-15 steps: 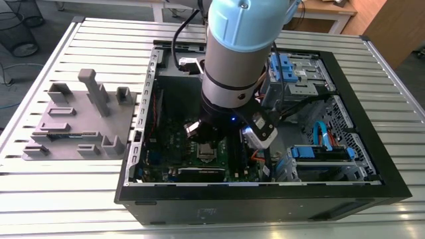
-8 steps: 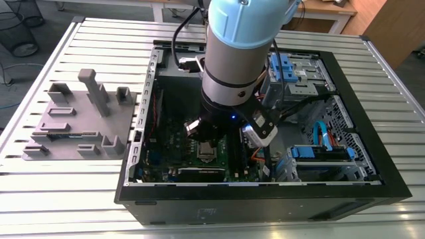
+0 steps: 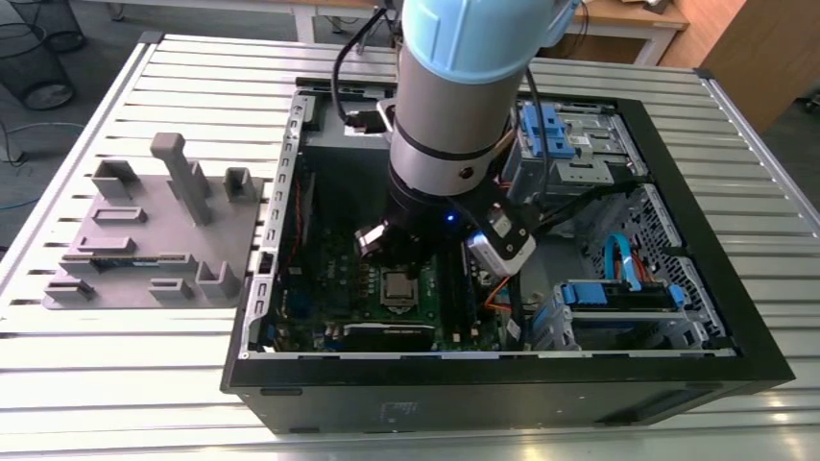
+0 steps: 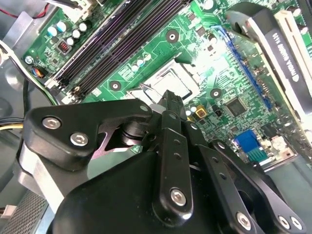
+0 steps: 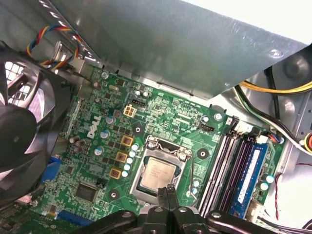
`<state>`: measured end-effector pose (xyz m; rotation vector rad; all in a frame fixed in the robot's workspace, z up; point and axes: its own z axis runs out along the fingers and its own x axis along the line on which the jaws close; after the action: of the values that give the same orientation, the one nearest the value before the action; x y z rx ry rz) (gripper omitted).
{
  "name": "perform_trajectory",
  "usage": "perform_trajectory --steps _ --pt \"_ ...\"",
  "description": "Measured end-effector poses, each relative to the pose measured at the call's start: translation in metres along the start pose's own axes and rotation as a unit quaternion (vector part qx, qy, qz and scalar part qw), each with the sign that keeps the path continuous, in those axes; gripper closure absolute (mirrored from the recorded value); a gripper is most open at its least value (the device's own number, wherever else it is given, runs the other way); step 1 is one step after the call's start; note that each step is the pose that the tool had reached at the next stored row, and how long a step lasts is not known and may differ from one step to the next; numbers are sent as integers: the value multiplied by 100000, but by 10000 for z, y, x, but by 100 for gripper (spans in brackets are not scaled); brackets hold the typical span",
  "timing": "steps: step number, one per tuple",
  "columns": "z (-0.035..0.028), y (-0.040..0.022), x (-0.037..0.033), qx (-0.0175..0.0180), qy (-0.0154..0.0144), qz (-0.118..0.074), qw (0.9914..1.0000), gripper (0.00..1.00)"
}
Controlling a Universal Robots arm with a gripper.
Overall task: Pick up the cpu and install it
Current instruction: 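Close the cpu cover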
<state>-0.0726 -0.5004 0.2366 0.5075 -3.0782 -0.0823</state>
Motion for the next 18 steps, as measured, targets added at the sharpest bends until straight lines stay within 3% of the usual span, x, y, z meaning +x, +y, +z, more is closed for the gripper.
perform_trajectory --steps 18 --pt "-73 84 -27 -9 -6 -2 100000 89"
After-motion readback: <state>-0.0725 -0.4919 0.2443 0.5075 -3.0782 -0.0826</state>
